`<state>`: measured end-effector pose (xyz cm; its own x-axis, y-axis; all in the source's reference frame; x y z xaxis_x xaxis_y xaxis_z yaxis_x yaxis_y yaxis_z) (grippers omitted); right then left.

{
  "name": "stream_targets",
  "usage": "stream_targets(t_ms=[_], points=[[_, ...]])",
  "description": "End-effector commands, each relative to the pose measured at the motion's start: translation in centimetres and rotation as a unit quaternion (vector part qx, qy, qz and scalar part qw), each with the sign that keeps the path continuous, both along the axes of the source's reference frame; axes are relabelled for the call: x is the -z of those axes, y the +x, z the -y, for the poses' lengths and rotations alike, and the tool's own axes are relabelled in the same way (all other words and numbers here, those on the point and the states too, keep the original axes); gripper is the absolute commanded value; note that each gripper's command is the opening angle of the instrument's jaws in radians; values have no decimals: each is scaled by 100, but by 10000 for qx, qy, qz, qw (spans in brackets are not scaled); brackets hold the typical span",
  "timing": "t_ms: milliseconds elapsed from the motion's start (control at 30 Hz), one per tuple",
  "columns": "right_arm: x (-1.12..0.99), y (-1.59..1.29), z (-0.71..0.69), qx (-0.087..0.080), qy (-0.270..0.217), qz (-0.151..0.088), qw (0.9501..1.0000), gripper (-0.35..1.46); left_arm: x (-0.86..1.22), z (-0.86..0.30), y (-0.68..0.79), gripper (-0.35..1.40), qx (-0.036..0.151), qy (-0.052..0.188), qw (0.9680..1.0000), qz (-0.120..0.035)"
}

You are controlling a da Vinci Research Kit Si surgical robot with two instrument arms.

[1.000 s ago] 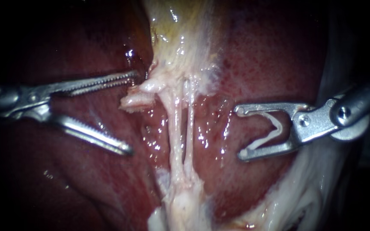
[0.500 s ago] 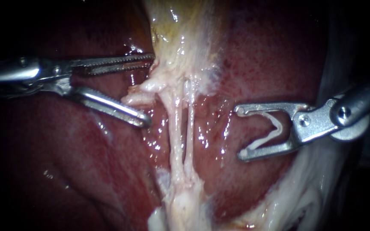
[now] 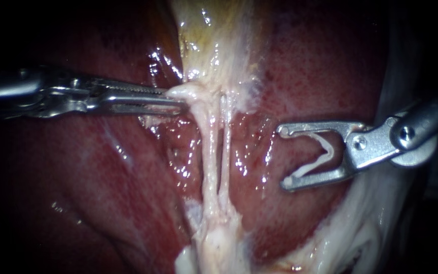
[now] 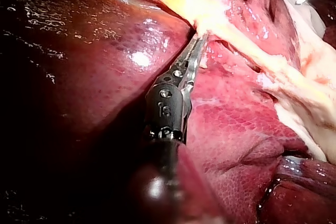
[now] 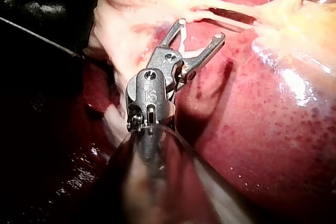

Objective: Grabbing gallbladder

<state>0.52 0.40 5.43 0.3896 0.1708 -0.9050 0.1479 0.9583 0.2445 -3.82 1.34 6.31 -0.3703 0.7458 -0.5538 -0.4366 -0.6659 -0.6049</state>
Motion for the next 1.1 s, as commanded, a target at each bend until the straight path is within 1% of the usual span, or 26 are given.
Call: stream_targets(t_ms=[33, 100, 200, 300, 367, 467, 500, 600, 700, 1100], points=[[0, 0, 0, 0, 0, 1, 10000, 50, 4, -1, 1, -35, 19, 23, 10000, -1], [0, 0, 0, -1, 0, 1, 10000, 50, 11, -2, 4, -35, 47, 66, 10000, -1], [0, 0, 0, 0, 0, 1, 10000, 50, 30, -10, 10, -35, 73, 115, 9999, 0], [0, 0, 0, 0, 0, 0, 10000, 50, 53, -25, 20, -35, 151, 157, 9998, -33], [0, 0, 0, 0, 0, 0, 10000, 50, 68, -38, 30, -35, 262, 170, 9995, 10], [0, 0, 0, 1, 0, 0, 10000, 50, 82, -51, 43, -35, 406, 228, 9989, 47], [0, 0, 0, 1, 0, 0, 10000, 50, 84, -53, 46, -35, 434, 236, 9988, 32], [0, 0, 0, 0, 0, 0, 10000, 50, 85, -53, 52, -35, 499, 214, 9985, -23], [0, 0, 0, 0, 0, 0, 10000, 50, 85, -52, 53, -35, 557, 206, 9982, -62], [0, 0, 0, 0, 0, 0, 10000, 50, 85, -52, 52, -35, 541, 200, 9983, -58]])
